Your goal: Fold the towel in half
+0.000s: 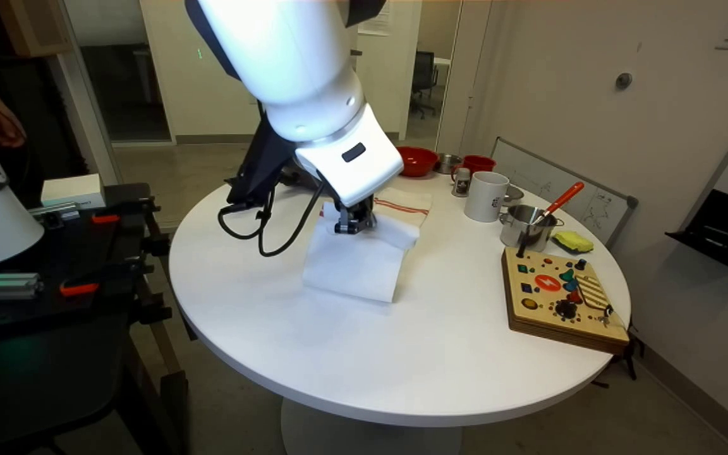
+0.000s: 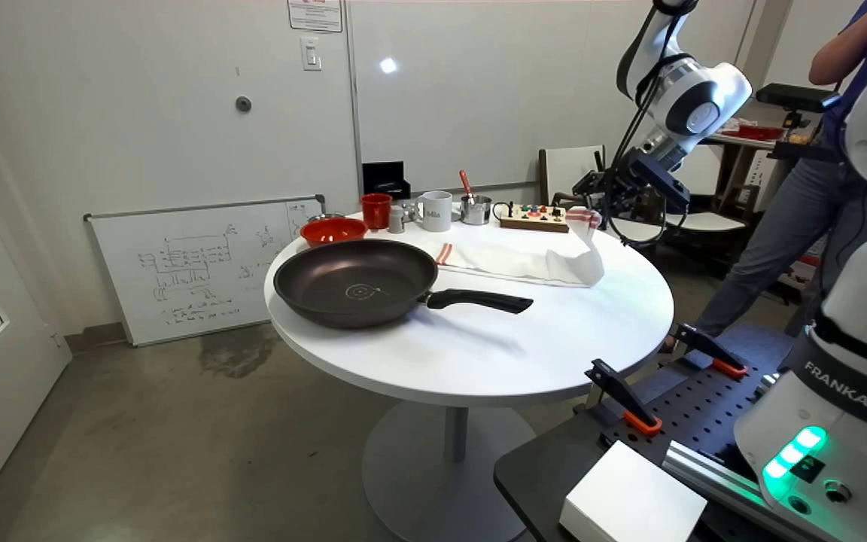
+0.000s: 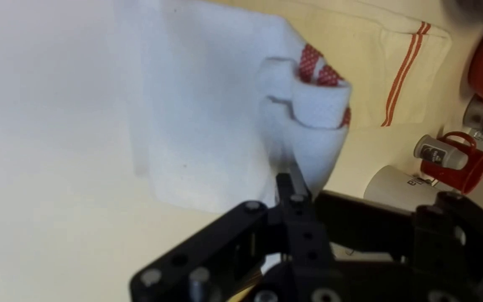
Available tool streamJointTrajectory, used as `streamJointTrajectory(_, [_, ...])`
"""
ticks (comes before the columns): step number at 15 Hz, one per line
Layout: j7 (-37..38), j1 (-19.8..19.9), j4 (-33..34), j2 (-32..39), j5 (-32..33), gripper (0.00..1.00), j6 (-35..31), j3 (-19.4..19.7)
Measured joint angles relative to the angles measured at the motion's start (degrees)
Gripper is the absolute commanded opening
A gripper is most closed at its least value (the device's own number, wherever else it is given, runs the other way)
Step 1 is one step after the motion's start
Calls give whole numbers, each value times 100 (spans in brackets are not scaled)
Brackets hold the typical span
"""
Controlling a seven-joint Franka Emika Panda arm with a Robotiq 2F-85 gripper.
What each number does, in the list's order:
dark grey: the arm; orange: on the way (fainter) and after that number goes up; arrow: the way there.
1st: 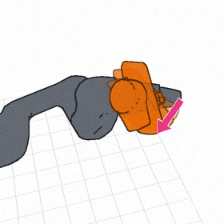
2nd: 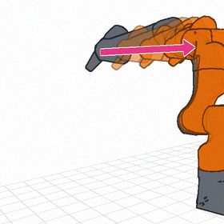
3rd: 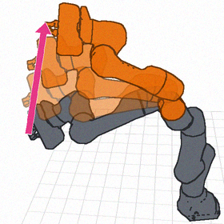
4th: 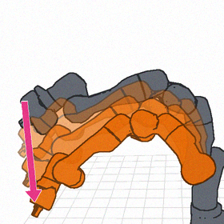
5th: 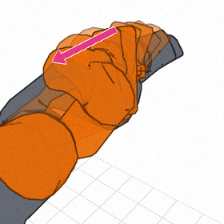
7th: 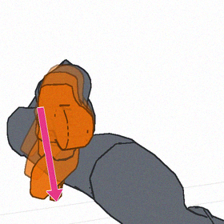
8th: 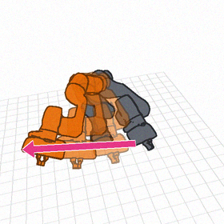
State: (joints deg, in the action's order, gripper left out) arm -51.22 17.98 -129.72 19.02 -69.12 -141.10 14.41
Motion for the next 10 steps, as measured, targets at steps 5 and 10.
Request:
streamJointTrajectory(5, [-167, 26, 31, 0, -18, 2, 138, 0])
streamJointTrajectory(10, [-308, 56, 76, 0, -37, 2, 243, 0])
